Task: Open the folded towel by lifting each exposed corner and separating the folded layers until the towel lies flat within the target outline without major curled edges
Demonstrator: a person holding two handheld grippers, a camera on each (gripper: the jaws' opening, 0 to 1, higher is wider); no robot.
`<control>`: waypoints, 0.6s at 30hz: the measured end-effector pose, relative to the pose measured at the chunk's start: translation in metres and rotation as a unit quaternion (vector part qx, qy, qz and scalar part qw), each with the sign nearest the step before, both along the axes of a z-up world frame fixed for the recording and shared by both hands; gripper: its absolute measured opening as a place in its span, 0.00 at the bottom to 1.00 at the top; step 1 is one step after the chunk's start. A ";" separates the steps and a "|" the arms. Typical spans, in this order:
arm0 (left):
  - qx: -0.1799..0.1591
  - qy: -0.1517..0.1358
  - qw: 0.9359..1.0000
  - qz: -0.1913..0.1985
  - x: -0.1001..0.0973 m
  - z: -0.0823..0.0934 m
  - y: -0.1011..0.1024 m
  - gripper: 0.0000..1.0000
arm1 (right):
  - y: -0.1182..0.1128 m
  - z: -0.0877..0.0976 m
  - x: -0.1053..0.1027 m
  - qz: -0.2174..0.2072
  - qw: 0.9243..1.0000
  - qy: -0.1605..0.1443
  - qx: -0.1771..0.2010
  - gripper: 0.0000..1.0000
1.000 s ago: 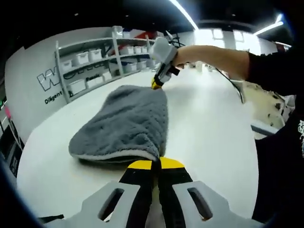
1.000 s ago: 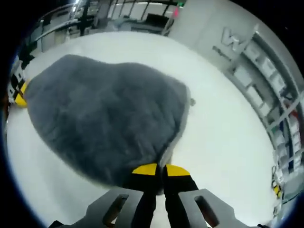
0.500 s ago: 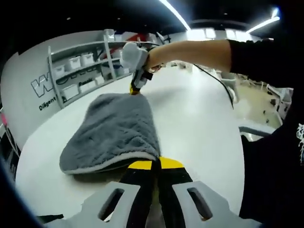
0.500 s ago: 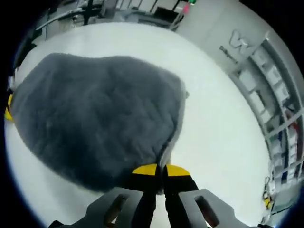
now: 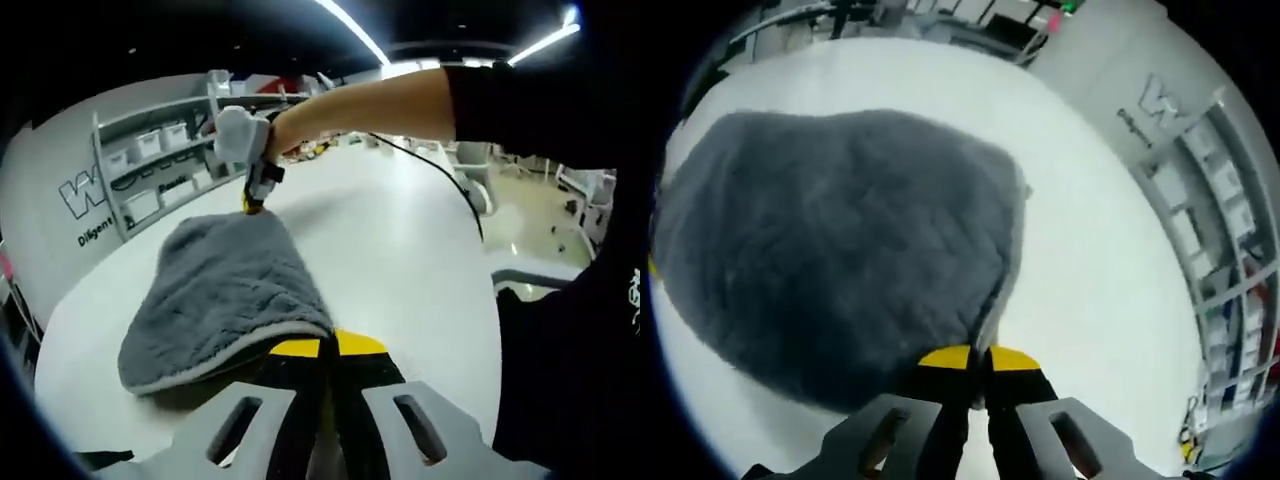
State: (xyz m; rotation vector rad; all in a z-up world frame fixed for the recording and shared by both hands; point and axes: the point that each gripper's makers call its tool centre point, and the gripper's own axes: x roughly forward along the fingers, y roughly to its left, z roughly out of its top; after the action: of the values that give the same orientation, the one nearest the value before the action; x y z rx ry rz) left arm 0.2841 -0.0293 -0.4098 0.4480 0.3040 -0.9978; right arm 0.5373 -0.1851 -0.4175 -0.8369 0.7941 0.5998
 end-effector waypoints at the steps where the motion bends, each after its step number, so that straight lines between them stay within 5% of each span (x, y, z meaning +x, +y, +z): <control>1: 0.000 -0.002 1.000 -0.002 -0.001 0.000 -0.002 0.01 | 0.001 0.000 0.001 -0.001 1.000 0.000 0.002 0.00; 10: 0.007 -0.019 1.000 -0.009 -0.003 0.001 -0.016 0.01 | 0.014 0.000 0.012 0.031 0.999 -0.006 -0.034 0.00; 18: 0.024 -0.033 0.999 -0.018 -0.005 0.001 -0.029 0.01 | 0.022 0.000 0.021 0.048 0.999 0.007 -0.013 0.00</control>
State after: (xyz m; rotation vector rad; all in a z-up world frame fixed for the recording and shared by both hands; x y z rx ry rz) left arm 0.2789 -0.0581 -0.4092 0.5298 0.2617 -1.0111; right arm 0.5585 -0.1634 -0.4170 -0.8994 0.7791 0.6833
